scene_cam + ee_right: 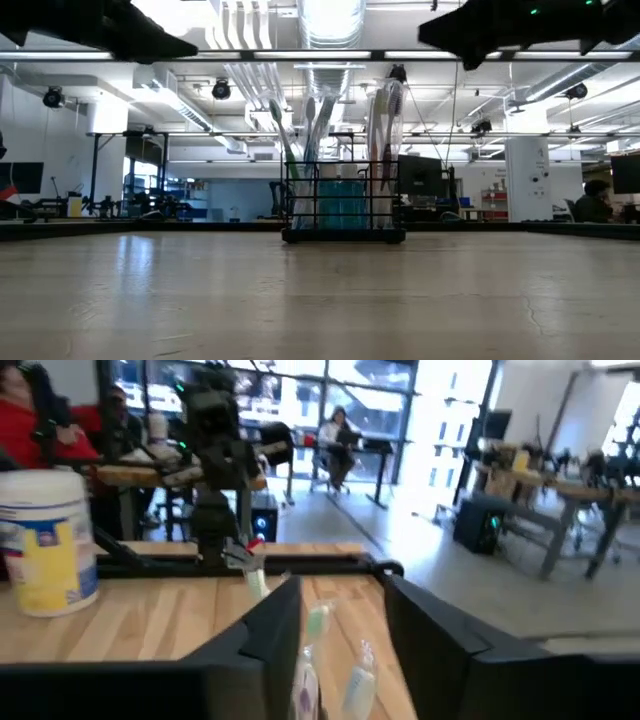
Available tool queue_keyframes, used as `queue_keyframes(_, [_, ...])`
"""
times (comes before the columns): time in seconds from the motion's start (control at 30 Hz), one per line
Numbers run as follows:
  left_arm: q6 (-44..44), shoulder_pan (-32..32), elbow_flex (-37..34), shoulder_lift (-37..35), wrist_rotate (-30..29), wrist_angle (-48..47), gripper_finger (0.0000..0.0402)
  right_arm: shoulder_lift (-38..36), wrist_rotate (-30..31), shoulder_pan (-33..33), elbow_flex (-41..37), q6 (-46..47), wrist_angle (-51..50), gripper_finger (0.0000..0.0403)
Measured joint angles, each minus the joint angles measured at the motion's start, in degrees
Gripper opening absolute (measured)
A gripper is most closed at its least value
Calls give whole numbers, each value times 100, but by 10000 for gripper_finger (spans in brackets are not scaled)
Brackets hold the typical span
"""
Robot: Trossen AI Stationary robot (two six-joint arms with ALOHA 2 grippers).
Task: Pick & Place toothbrushing station
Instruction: Return to Home Position
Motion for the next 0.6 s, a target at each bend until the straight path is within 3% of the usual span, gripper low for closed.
queue_keyframes(0.3, [3, 456, 50, -97, 519, -41, 2, -1667, -304, -7, -768, -90, -226, 17])
queue_keyframes(0.6, [-665, 951, -354, -108, 1332, 459, 1, -2689, -294, -4, -1674, 270, -209, 8])
